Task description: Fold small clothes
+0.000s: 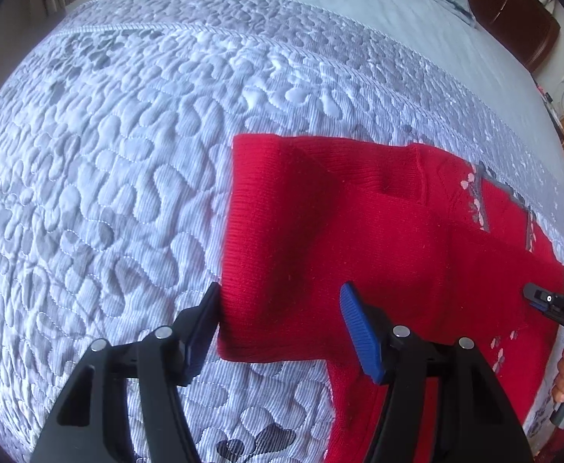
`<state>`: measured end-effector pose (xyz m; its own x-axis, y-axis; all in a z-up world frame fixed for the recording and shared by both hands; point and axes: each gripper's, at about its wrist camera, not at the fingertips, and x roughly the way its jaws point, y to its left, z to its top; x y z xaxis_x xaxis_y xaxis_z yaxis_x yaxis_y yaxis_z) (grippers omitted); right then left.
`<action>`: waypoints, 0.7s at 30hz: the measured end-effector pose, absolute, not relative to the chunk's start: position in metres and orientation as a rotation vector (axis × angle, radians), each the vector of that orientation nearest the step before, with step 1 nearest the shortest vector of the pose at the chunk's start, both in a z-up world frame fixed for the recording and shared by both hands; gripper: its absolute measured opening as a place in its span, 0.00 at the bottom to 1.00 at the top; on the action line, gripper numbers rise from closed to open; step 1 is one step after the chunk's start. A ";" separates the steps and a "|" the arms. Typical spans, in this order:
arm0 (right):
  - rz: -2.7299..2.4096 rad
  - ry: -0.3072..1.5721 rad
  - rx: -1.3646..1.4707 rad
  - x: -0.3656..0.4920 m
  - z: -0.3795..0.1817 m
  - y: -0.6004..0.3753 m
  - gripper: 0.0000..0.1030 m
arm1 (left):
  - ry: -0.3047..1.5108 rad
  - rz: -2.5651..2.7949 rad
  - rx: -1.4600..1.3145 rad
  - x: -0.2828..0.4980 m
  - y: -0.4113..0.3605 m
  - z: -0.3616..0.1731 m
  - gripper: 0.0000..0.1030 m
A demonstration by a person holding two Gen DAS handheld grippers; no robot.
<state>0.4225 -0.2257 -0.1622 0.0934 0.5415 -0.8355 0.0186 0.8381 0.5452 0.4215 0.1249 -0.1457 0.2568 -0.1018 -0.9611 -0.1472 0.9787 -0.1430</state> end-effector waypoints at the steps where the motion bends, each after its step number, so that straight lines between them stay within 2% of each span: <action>1: 0.429 1.441 0.479 0.424 -0.161 -0.223 0.04 | 1.317 0.032 -0.224 0.421 0.125 -0.147 0.62; 7: 0.483 1.335 0.453 0.413 -0.119 -0.237 0.05 | 1.299 0.025 -0.251 0.421 0.124 -0.141 0.62; 14: 0.358 1.249 0.378 0.398 -0.056 -0.322 0.05 | 1.279 0.020 -0.205 0.434 0.096 -0.129 0.62; 17: 0.264 1.273 0.340 0.396 -0.064 -0.350 0.05 | 1.295 0.013 -0.156 0.441 0.070 -0.137 0.62; 21: 0.199 1.369 0.301 0.395 -0.110 -0.367 0.07 | 1.345 0.070 -0.027 0.454 0.043 -0.163 0.65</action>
